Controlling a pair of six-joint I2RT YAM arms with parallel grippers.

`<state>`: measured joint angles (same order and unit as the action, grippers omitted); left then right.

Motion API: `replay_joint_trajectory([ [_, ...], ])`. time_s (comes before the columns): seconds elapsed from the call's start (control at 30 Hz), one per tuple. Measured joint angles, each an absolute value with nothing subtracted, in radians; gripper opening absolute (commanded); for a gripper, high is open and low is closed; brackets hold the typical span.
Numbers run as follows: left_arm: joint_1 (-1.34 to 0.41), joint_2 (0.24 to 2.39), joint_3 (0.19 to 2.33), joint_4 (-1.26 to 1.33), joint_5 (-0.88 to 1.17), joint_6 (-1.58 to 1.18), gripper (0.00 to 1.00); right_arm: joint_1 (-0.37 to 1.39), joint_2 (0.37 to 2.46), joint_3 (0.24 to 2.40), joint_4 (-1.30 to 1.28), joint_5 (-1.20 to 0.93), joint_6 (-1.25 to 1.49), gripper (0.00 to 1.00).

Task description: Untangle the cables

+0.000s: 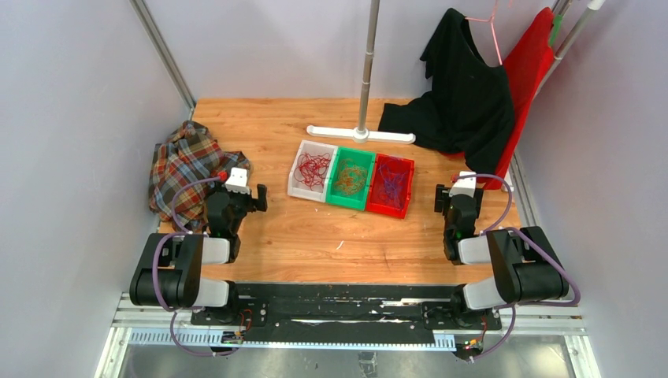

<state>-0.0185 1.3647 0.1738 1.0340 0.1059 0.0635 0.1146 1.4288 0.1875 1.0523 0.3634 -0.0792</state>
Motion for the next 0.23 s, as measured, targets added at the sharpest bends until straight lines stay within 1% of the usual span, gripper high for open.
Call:
replay_joint_trajectory([
  [0.23, -0.019, 1.365, 0.174, 1.038, 0.103, 0.063, 0.98, 0.115, 1.429, 0.187, 1.057, 0.359, -0.080, 0.74],
])
